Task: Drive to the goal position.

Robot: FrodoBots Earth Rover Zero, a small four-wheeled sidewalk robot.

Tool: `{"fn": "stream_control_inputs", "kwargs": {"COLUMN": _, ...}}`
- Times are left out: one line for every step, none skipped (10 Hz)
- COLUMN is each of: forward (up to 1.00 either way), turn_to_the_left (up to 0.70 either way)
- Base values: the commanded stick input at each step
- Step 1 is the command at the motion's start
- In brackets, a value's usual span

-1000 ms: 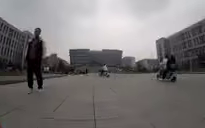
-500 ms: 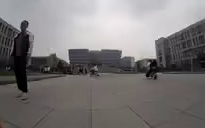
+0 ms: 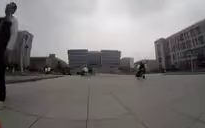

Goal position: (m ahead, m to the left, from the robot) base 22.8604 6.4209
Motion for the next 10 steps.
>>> {"fn": "stream_control_inputs", "kwargs": {"forward": 0.70, "turn_to_the_left": -0.01}}
{"fn": "stream_control_inputs", "kwargs": {"forward": 0.70, "turn_to_the_left": -0.01}}
{"fn": "stream_control_inputs", "kwargs": {"forward": 0.70, "turn_to_the_left": -0.01}}
{"fn": "stream_control_inputs", "kwargs": {"forward": 0.70, "turn_to_the_left": -0.01}}
{"fn": "stream_control_inputs", "kwargs": {"forward": 0.70, "turn_to_the_left": -0.01}}
{"fn": "stream_control_inputs", "kwargs": {"forward": 0.70, "turn_to_the_left": -0.01}}
{"fn": "stream_control_inputs", "kwargs": {"forward": 0.70, "turn_to_the_left": -0.01}}
{"fn": "stream_control_inputs", "kwargs": {"forward": 0.70, "turn_to_the_left": -0.01}}
{"fn": "stream_control_inputs", "kwargs": {"forward": 0.70, "turn_to_the_left": -0.01}}
{"fn": "stream_control_inputs", "kwargs": {"forward": 0.70, "turn_to_the_left": -0.01}}
